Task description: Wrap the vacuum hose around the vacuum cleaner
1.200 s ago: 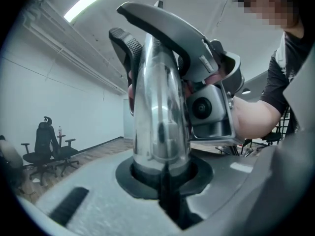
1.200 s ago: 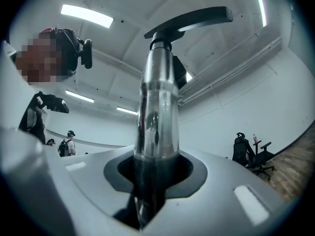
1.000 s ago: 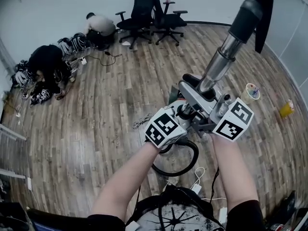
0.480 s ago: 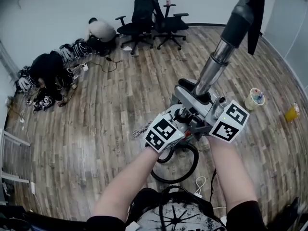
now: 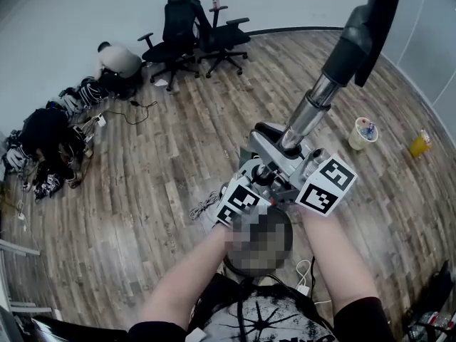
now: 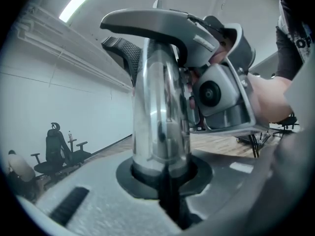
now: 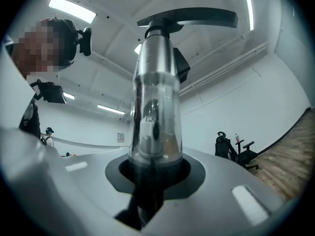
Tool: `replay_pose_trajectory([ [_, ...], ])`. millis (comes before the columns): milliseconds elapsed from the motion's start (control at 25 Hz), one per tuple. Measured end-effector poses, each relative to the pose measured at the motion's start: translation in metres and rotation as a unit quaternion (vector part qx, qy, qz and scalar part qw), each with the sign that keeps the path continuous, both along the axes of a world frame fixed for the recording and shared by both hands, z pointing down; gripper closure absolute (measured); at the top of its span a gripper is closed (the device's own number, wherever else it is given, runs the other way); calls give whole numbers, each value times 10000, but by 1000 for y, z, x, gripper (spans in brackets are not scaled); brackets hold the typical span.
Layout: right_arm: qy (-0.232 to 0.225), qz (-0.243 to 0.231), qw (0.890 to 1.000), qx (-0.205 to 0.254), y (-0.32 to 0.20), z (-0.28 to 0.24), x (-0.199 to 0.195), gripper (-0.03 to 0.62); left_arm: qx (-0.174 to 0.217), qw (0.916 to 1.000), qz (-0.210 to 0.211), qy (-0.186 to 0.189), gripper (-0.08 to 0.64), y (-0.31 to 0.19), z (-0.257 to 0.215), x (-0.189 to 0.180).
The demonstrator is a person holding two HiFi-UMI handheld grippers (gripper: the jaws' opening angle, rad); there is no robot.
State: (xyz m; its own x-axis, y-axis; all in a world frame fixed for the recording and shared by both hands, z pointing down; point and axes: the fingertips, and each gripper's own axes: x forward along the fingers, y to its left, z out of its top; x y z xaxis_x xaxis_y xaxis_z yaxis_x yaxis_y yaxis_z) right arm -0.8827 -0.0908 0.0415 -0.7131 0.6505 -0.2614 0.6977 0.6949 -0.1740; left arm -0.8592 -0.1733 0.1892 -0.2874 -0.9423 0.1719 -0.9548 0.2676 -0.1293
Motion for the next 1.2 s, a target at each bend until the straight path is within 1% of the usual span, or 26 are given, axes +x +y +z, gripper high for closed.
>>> replay_pose_trajectory([
  [80, -100, 164, 9998, 66, 6, 3, -16, 512, -8, 9998, 184, -80, 511, 6, 3, -17],
  [160, -195, 230, 9995, 58, 15, 8, -31, 512, -68, 9992, 317, -214, 511, 15, 9, -33],
  [280, -328, 189, 9993, 54, 31, 8, -55, 514, -97, 9984, 416, -360, 511, 31, 12, -61],
  [400, -392, 131, 9991, 63, 49, 12, -75, 514, -164, 9974, 566, -418, 511, 48, 19, -82],
  [600, -412, -73, 9991, 23, 72, 19, -100, 517, -369, 9953, 774, -459, 509, 74, 28, -107],
  [680, -443, -244, 9987, -16, 80, 26, -102, 518, -423, 9930, 998, -472, 503, 82, 35, -106],
  [720, -465, -339, 9983, -70, 84, 30, -101, 518, -439, 9909, 1186, -461, 502, 86, 40, -102],
  [800, -509, -529, 9970, -256, 89, 36, -95, 520, -416, 9842, 1684, -357, 483, 96, 48, -89],
  [840, -531, -636, 9959, -366, 90, 38, -92, 522, -378, 9791, 1978, -273, 475, 99, 50, -81],
  [920, -577, -852, 9932, -553, 91, 40, -86, 522, -339, 9645, 2617, -54, 468, 103, 54, -64],
  [1000, -584, -973, 9918, -593, 92, 43, -83, 523, -422, 9484, 3139, 183, 460, 105, 60, -51],
  [1080, -569, -1011, 9919, -523, 94, 48, -77, 523, -511, 9354, 3469, 454, 481, 106, 67, -41],
  [1120, -564, -1001, 9922, -492, 94, 51, -74, 523, -538, 9312, 3559, 564, 494, 105, 70, -36],
  [1200, -548, -895, 9934, -469, 87, 55, -67, 523, -614, 9271, 3638, 665, 505, 100, 76, -28],
])
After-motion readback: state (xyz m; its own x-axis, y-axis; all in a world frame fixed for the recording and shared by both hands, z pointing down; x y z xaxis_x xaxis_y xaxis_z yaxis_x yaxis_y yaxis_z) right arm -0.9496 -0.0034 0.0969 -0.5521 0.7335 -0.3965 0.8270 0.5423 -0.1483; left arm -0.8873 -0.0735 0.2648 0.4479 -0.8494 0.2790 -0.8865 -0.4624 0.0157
